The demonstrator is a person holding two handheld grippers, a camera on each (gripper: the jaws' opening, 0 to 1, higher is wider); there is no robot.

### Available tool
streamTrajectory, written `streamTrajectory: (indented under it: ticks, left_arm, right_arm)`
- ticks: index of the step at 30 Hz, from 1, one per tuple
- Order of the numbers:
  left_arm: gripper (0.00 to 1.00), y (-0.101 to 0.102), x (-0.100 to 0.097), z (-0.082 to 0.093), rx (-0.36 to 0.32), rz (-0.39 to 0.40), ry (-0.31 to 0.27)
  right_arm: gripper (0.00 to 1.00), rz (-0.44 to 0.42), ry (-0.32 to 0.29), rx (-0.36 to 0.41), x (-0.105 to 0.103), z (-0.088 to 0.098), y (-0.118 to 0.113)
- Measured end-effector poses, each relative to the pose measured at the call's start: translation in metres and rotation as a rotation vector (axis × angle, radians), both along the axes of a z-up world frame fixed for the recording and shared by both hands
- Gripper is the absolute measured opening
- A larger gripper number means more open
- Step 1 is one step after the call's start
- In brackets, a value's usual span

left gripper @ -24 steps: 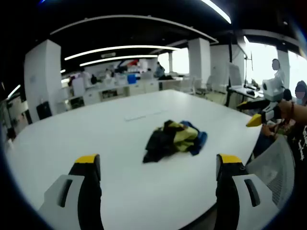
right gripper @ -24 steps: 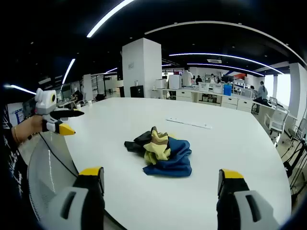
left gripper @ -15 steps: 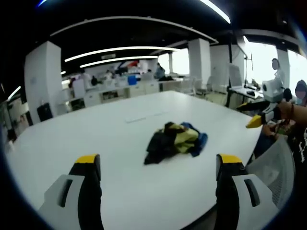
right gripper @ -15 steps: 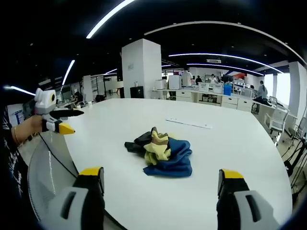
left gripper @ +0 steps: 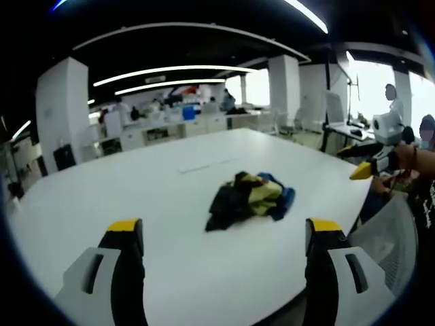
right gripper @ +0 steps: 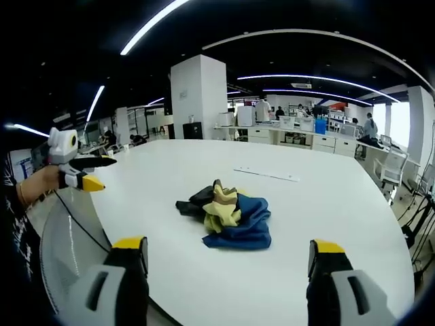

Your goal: Fold the garment on the visible template until the final outline fits inside the template.

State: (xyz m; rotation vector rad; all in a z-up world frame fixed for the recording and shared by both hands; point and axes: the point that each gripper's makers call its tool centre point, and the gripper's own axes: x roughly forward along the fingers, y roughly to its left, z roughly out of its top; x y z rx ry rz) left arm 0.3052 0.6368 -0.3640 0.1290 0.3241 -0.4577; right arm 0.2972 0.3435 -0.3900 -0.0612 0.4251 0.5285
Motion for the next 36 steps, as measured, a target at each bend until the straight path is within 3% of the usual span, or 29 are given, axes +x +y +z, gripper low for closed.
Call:
streamTrajectory:
  ticks: [29, 33, 36]
  left_arm:
    - [0.93, -0.005, 0.004, -0.005, 0.006, -0.018, 0.009]
    - [0.9, -0.006, 0.006, -0.008, 0.011, -0.02, 0.016]
    - [0.86, -0.013, 0.011, -0.007, -0.022, -0.038, 0.012]
  right_arm:
    - [0.97, -0.032, 0.005, 0.008, 0.002, -0.001, -0.01]
    - [0.95, -0.031, -0.002, -0.001, 0.004, -0.002, -0.012]
    - [0.91, -0.031, -0.005, -0.004, 0.007, -0.003, -0.012]
